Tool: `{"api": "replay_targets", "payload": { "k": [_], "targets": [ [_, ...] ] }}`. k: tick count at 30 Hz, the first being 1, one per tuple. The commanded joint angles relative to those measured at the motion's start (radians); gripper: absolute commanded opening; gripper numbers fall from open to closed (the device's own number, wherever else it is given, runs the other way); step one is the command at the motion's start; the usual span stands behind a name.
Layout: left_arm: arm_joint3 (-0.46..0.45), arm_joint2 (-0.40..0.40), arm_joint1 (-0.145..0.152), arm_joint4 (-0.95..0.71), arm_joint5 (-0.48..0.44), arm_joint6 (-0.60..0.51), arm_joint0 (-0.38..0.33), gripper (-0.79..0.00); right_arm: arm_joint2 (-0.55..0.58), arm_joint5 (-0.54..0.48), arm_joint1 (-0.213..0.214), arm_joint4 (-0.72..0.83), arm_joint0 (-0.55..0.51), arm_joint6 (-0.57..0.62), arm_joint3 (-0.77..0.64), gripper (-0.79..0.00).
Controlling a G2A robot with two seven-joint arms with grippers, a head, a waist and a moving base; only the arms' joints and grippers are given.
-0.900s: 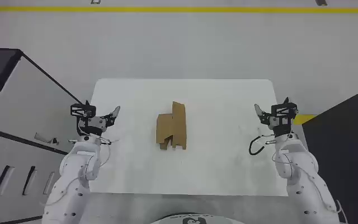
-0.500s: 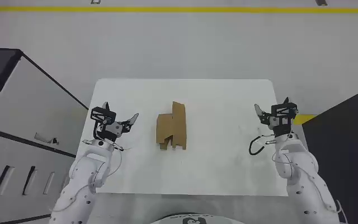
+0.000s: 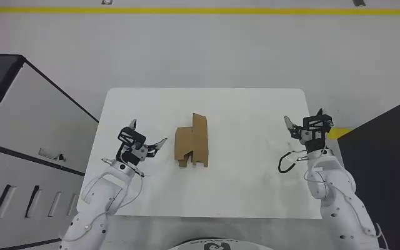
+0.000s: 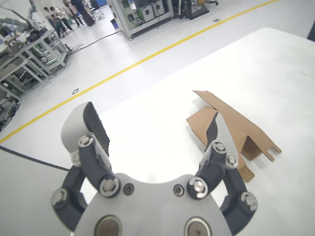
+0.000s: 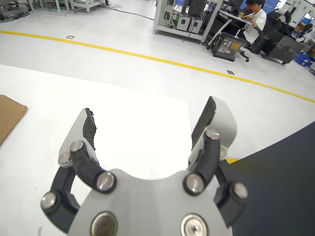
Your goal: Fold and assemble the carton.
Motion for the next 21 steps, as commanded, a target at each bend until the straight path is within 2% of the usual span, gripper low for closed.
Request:
{"api": "replay_targets", "payload": {
  "k": [1,3,11,12,15,18,21],
  "targets": [
    [0.007,0.023,0.001,0.065,0.001,-0.005,0.009,0.0,0.0,0.0,0.0,0.0,0.0,0.0,0.0,0.0],
    [-0.006,0.042,0.001,0.122,0.021,0.006,0.011,0.0,0.0,0.0,0.0,0.0,0.0,0.0,0.0,0.0],
    [-0.008,0.04,0.001,0.132,0.026,0.008,0.008,0.0,0.0,0.0,0.0,0.0,0.0,0.0,0.0,0.0],
    [-0.009,0.042,0.003,0.185,0.037,0.013,0.008,0.0,0.0,0.0,0.0,0.0,0.0,0.0,0.0,0.0],
    [-0.009,0.083,0.002,0.265,0.055,0.037,0.023,0.0,0.0,0.0,0.0,0.0,0.0,0.0,0.0,0.0],
    [0.006,0.137,0.002,0.438,0.103,0.014,0.02,0.0,0.0,0.0,0.0,0.0,0.0,0.0,0.0,0.0],
    [0.029,0.194,-0.005,0.482,0.131,0.001,0.008,0.0,0.0,0.0,0.0,0.0,0.0,0.0,0.0,0.0]
  ]
}}
